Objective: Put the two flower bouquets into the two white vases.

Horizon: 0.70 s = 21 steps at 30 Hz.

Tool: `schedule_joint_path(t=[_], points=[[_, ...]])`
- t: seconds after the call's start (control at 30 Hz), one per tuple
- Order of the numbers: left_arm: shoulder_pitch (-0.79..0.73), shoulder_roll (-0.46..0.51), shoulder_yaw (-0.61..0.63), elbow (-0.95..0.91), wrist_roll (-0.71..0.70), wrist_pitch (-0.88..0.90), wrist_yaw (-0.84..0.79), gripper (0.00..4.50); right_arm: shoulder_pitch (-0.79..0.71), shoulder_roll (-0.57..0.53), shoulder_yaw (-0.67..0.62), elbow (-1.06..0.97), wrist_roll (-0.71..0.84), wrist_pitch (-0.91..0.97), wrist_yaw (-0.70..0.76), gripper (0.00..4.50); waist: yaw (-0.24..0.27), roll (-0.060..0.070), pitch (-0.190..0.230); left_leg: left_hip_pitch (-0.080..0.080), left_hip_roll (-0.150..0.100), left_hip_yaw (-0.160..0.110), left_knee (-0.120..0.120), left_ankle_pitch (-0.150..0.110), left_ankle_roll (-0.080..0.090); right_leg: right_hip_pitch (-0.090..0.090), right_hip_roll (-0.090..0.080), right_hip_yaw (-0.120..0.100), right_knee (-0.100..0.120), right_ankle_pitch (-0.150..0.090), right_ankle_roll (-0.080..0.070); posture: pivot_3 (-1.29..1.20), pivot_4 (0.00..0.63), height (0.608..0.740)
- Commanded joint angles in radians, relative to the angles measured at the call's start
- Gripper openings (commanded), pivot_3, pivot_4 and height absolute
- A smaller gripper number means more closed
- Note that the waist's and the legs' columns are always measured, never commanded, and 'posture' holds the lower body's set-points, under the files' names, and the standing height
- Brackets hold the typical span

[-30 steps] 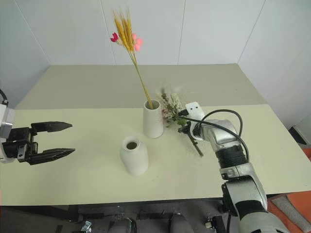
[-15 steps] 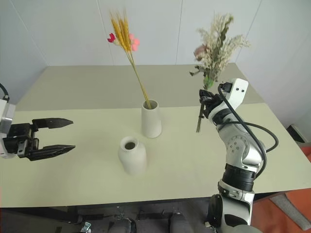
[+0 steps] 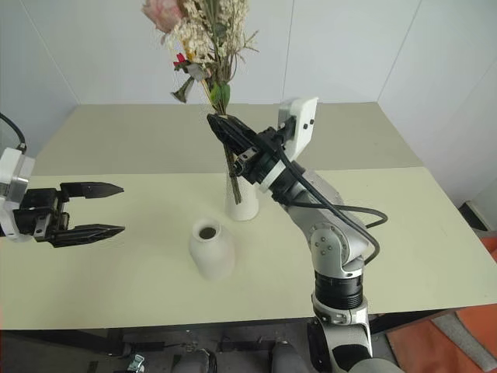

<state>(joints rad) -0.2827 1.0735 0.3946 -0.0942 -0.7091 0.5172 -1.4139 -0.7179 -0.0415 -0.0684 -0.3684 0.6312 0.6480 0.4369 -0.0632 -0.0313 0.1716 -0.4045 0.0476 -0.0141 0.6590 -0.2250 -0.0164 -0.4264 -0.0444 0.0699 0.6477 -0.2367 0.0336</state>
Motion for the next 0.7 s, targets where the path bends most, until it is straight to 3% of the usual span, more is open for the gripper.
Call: schedule_joint_path(t=[0.03,0.7], points=[[-0.027,0.032,-0.006,0.000,-0.014,0.007,-0.033,4.50,0.000,0.012,0.027,-0.029,0.052,-0.028,0.037,0.22,-0.001,0.000,0.000,0.000,0.000,0.000,0.000,0.000,0.000,0.000,0.000,0.000,0.000,0.000,0.000,0.00,0.150,0.740],[-0.042,0.057,-0.019,0.008,-0.009,0.023,-0.056,4.50,0.045,0.070,0.154,0.015,0.074,-0.067,0.108,0.22,-0.003,0.000,0.000,0.000,0.001,0.000,0.000,0.000,0.000,-0.001,0.001,0.000,0.000,0.000,-0.001,0.00,0.150,0.740]])
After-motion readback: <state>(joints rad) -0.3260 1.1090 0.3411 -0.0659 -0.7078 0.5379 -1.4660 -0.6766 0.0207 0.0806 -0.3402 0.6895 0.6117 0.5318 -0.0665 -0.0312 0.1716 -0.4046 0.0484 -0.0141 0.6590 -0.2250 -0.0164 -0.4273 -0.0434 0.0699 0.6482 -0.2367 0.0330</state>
